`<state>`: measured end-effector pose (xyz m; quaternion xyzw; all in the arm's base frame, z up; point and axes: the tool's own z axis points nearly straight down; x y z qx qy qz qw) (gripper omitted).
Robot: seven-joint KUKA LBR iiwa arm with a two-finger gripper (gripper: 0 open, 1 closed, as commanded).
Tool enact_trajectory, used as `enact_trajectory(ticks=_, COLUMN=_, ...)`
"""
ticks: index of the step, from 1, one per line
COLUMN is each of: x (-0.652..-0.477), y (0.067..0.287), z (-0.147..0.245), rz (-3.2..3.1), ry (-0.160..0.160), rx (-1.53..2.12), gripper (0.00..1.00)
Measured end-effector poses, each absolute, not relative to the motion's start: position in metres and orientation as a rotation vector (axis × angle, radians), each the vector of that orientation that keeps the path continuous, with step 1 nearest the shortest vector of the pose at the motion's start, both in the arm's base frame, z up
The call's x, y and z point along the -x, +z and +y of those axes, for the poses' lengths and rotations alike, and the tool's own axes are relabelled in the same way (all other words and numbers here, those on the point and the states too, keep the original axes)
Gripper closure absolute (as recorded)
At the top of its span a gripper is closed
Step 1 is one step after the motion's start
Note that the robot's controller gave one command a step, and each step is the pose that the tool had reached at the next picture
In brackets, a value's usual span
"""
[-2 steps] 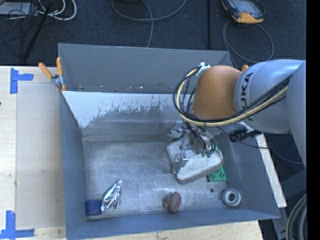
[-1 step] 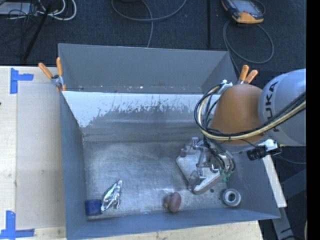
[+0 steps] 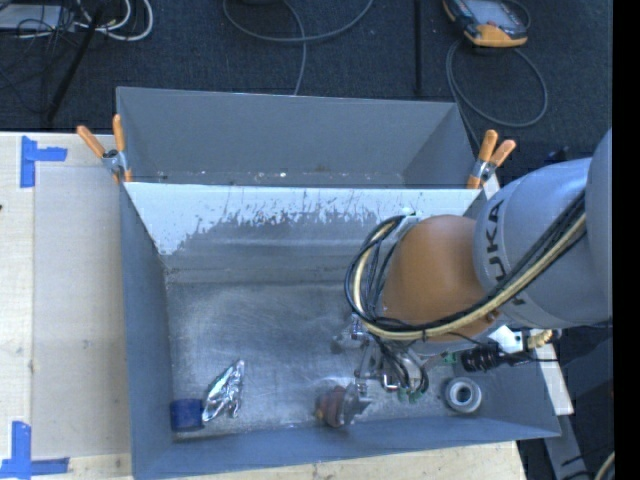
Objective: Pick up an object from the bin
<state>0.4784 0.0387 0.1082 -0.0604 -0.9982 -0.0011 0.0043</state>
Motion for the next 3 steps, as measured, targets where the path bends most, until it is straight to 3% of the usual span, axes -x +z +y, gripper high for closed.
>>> enact_trajectory(ticks=1, x=-0.479, y=0.073, z=0.047, rz=-3.151, ry=0.0, rx=-0.033, gripper=0.0)
enact_trajectory(ticks=2, x=-0.479, y=0.073, z=0.048, rz=-3.152, ry=-0.002, rx=-0.03, gripper=1.0)
enact_trajectory(ticks=3, x=-0.557, y=0.231, z=0.028, rz=-3.123, ry=0.002, rx=-0.417, gripper=1.0)
